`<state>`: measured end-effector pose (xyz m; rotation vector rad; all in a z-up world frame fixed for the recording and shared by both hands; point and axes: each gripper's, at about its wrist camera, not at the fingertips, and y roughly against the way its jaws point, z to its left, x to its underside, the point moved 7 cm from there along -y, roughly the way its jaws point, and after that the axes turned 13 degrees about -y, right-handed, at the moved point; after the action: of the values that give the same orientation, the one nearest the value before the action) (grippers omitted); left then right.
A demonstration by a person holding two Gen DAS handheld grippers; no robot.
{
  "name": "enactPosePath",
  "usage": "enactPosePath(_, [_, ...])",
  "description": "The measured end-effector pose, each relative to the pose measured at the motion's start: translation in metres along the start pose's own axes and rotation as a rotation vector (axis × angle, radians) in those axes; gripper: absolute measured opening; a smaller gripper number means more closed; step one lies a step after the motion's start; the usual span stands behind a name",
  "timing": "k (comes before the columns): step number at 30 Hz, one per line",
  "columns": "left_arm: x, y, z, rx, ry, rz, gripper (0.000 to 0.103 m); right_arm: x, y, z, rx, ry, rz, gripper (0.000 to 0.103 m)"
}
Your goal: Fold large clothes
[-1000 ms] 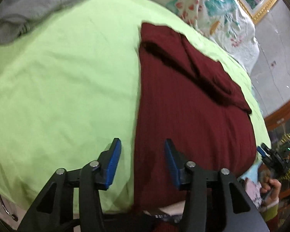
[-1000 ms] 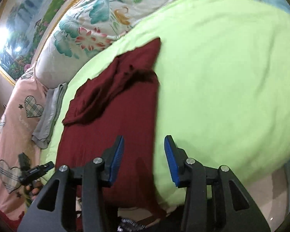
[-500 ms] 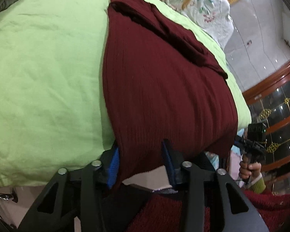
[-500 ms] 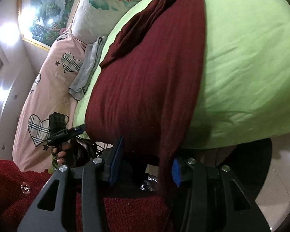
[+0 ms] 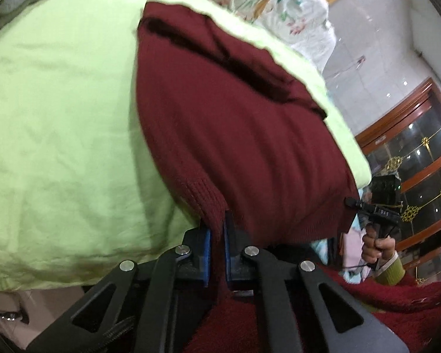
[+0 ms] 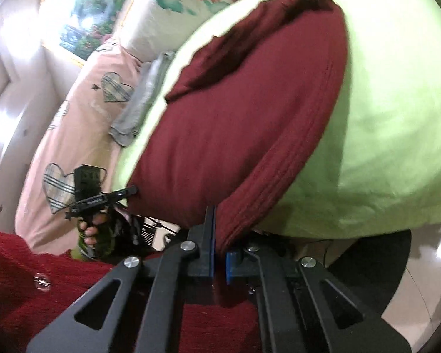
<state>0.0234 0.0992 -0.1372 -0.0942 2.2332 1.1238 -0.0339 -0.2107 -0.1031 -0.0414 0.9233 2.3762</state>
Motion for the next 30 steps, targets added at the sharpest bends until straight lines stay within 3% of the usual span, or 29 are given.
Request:
enactPosePath(9, [-0.054, 0.045, 0.002, -0.032, 0.048, -0.224, 0.005, -0.043, 0.033, 0.041, -0.154, 0.005, -0.129, 0.005])
enactPosePath(14, [-0.109, 0.058, 0.004, -0.065, 0.051, -0.352, 0.005, -0.09, 0.048, 0.066, -0.22, 0.034, -0.216, 0.005])
enactPosePath(17, [-0.153, 0.058, 0.012, -0.099, 0.055, -0.407, 0.004, -0.128, 0.048, 0.07, -0.214, 0.041, -0.256, 0.005])
enactPosePath(23, [-0.236, 0.03, 0.036, -0.151, 0.088, -0.434, 0.004, -0.212, 0.037, 0.054, -0.157, -0.009, -0.325, 0.005])
enactPosePath(27, [-0.286, -0.007, 0.06, -0.2, 0.117, -0.401, 0.004, -0.26, 0.022, 0.031, -0.103, -0.084, -0.345, 0.005])
enactPosePath(30, [-0.308, -0.038, 0.08, -0.223, 0.134, -0.352, 0.004, -0.286, 0.006, 0.009, -0.016, -0.128, -0.348, 0.005])
